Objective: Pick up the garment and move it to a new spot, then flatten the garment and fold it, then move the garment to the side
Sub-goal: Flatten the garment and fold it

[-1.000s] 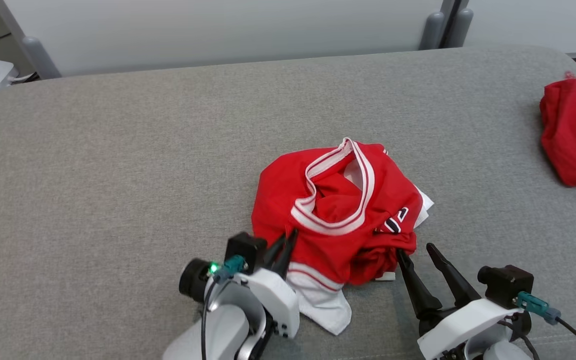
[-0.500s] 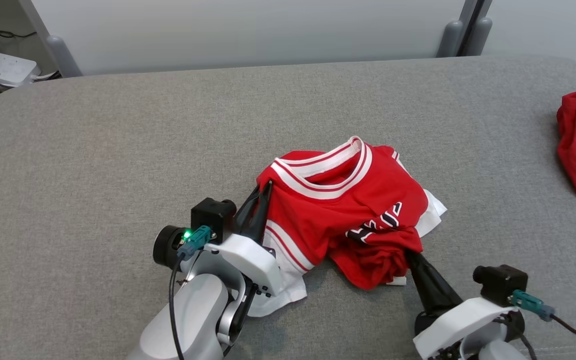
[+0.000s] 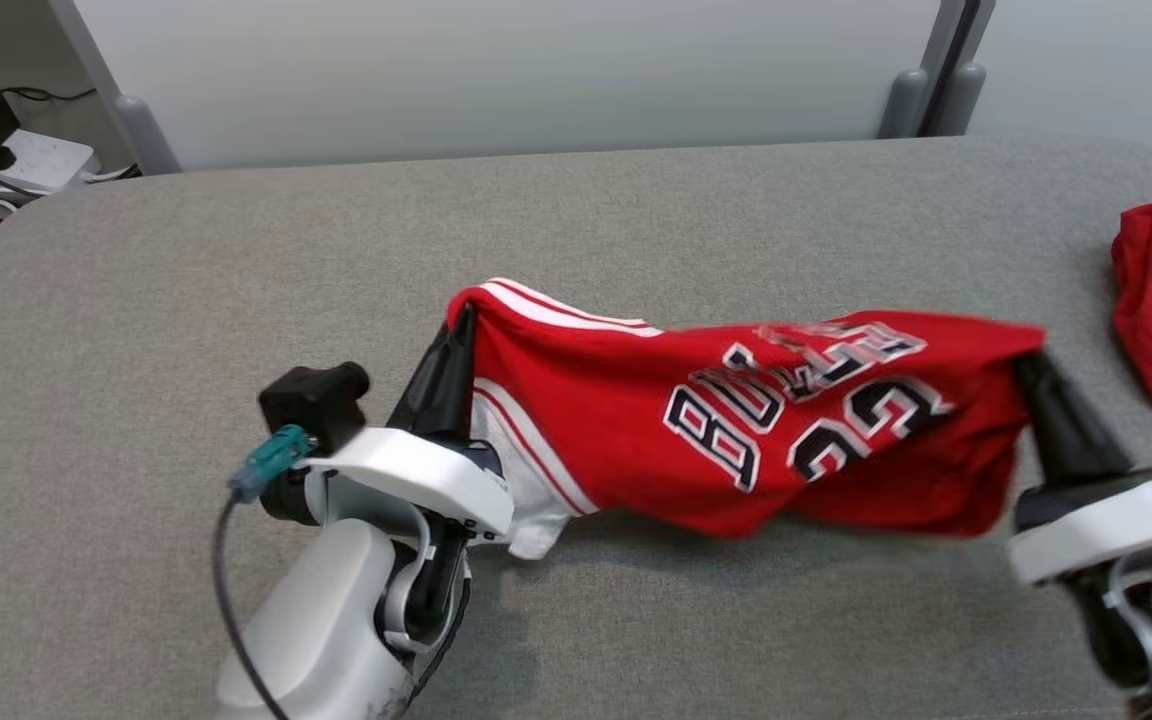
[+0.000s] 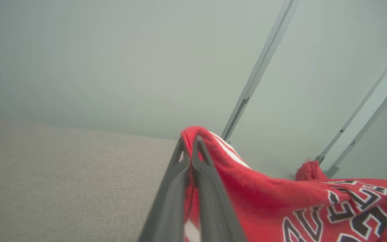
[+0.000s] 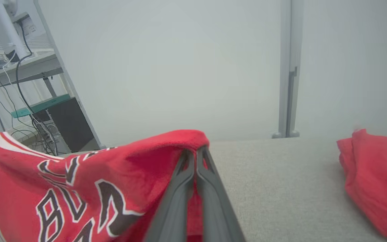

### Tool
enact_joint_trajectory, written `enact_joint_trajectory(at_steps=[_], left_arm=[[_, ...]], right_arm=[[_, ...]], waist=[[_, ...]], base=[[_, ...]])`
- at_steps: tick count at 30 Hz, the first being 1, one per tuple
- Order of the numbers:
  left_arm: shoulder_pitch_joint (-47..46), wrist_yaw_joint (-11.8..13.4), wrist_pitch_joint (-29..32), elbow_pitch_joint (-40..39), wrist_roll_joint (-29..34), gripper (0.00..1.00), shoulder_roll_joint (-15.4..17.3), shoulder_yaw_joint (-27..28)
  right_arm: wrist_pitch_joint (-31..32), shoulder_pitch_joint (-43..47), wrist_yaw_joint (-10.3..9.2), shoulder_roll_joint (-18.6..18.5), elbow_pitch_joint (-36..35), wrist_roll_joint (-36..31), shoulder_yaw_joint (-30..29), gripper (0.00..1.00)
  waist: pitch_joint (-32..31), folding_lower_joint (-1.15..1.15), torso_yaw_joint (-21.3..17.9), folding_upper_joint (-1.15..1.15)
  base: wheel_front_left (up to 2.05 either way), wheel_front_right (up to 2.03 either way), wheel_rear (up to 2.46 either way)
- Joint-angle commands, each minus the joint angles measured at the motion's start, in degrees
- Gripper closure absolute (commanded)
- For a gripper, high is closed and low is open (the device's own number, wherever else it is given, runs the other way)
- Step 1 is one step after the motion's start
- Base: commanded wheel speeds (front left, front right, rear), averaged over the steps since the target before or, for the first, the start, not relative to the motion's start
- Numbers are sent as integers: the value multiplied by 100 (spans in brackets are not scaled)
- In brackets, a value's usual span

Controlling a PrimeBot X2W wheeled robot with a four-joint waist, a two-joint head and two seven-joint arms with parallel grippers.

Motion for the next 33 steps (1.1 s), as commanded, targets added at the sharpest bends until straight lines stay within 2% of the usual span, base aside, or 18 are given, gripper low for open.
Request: enact_joint_trajectory(at_steps=[1, 3, 4, 6, 10, 13, 16, 17, 18, 19, 23, 24, 26, 27, 28, 33], left_arm=[[-22, -93, 43, -354, -372, 100, 44, 336], [44, -76, 503, -939, -792, 100, 95, 531], [44, -76, 503, -939, -792, 100, 95, 531], [121, 2, 890, -1459, -1080, 100, 151, 647], [237, 272, 1496, -2149, -1500, 100, 331, 903], [120, 341, 1683, -1945, -1565, 100, 470, 1001], [-220, 143, 1313, -1336, -1346, 100, 512, 1012], [-328, 59, 1155, -1070, -1257, 100, 502, 984], [-441, -49, 977, -798, -1195, 100, 467, 958], [-548, -138, 765, -518, -1147, 100, 423, 959], [-870, -374, 110, 578, -792, 100, 321, 872], [-920, -415, 44, 801, -719, 87, 295, 867], [-988, -510, -29, 1150, -564, 37, 247, 862], [-1008, -553, -46, 1274, -468, 25, 229, 867], [-1028, -559, -53, 1311, -361, 0, 214, 948], [-759, -582, -59, 771, 479, 0, 131, 1521]], right_arm=[[-35, -231, 24, -327, -258, -82, -73, 100], [-32, -385, 24, -725, -438, -73, -202, 100], [-32, -385, 24, -725, -438, -73, -202, 100], [130, -493, 24, -972, -523, 9, -158, 100], [1246, -886, 24, -1274, -323, 362, 231, 100], [1657, -1609, 24, -1192, 177, 454, 646, 100], [1229, -2463, 24, -881, 1122, 130, 949, 100], [899, -2705, 24, -720, 1525, -36, 901, 65], [610, -2907, 24, -564, 1931, -226, 901, 52], [376, -3077, 24, -425, 2322, -424, 890, 0], [9, -3298, 24, 130, 3225, -739, 793, 0], [-11, -3247, 24, 206, 3323, -782, 821, 0], [-28, -3076, 24, 295, 3329, -804, 793, 0], [-30, -2946, 24, 306, 3222, -829, 737, 0], [-31, -2793, 24, 304, 3077, -863, 637, 0], [-33, -1651, 24, 484, 2312, -1047, 73, 0]], waist=[[-33, 0, 55, 0], [-57, 0, 140, 0], [-57, 0, 140, 0], [-36, 0, 198, 0], [76, 0, 248, 0], [233, 0, 248, 0], [363, 0, 240, 0], [390, 0, 237, 0], [412, 0, 240, 0], [428, 0, 240, 0], [429, 0, 192, 0], [424, 0, 172, 0], [406, 0, 144, 0], [396, 0, 132, 0], [391, 0, 122, 0], [329, 0, 77, 0]], base=[[0, 0, 0], [0, 0, 0], [0, 0, 0], [0, 0, 0], [0, 0, 0], [0, 0, 0], [0, 0, 0], [0, 0, 0], [0, 0, 0], [0, 0, 0], [0, 0, 0], [0, 0, 0], [0, 0, 0], [0, 0, 0], [0, 0, 0], [0, 0, 0]])
